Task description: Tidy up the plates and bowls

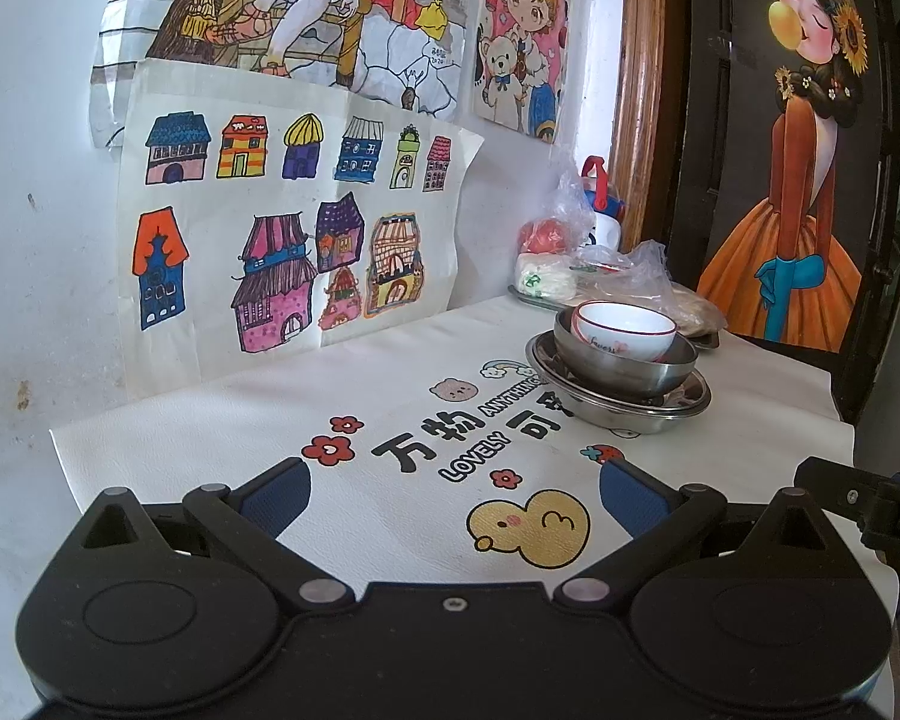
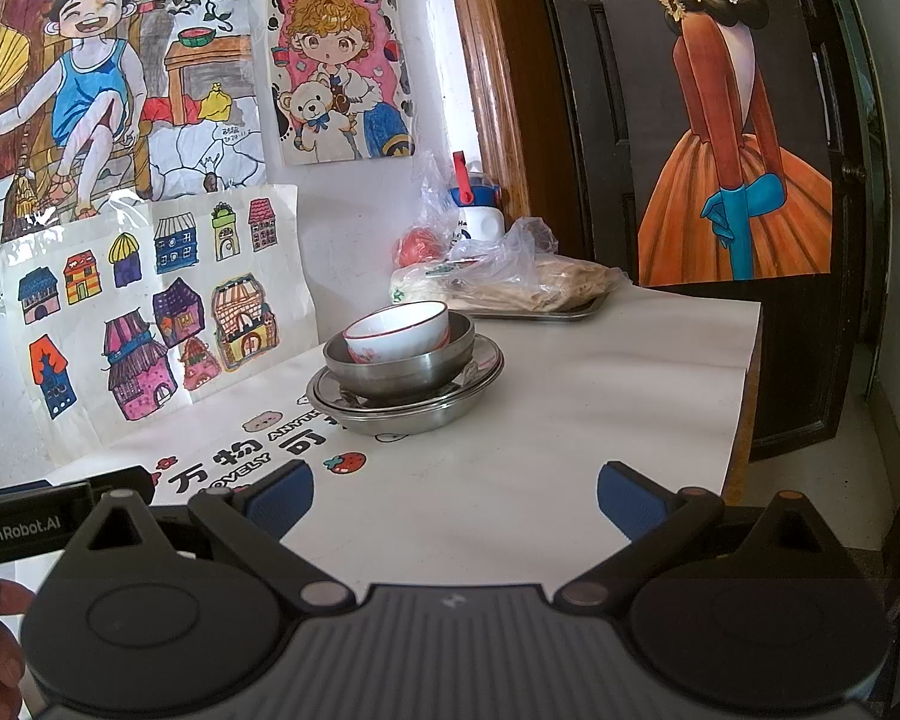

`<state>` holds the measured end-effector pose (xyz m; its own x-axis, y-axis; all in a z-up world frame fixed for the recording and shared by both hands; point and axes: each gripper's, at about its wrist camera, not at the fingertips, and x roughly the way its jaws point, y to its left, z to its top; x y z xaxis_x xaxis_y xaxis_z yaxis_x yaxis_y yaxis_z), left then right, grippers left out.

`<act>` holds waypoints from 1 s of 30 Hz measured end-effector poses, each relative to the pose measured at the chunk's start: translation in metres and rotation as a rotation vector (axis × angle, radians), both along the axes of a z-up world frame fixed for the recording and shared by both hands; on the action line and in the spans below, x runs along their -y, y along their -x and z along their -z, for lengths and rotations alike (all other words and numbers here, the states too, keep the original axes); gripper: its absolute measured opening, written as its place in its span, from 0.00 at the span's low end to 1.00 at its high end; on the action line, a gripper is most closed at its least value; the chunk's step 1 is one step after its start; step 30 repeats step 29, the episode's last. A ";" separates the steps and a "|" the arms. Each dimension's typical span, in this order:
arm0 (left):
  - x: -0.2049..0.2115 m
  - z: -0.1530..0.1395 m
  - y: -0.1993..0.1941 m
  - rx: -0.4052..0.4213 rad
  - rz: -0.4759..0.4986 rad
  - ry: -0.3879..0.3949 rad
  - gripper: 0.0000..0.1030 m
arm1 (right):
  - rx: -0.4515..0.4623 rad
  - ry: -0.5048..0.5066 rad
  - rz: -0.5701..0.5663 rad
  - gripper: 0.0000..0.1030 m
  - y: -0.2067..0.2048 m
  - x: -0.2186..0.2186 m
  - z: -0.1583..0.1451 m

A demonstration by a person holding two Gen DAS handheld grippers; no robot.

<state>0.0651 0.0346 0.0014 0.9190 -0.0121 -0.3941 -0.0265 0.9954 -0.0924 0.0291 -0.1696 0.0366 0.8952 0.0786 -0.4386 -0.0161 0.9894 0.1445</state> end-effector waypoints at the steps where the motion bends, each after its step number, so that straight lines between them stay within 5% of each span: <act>1: -0.001 0.000 0.000 0.000 0.000 0.001 0.99 | 0.001 0.000 0.000 1.00 0.000 0.000 0.000; 30: 0.000 0.002 -0.002 -0.043 0.013 0.022 0.99 | -0.004 0.000 0.000 1.00 -0.001 -0.002 0.002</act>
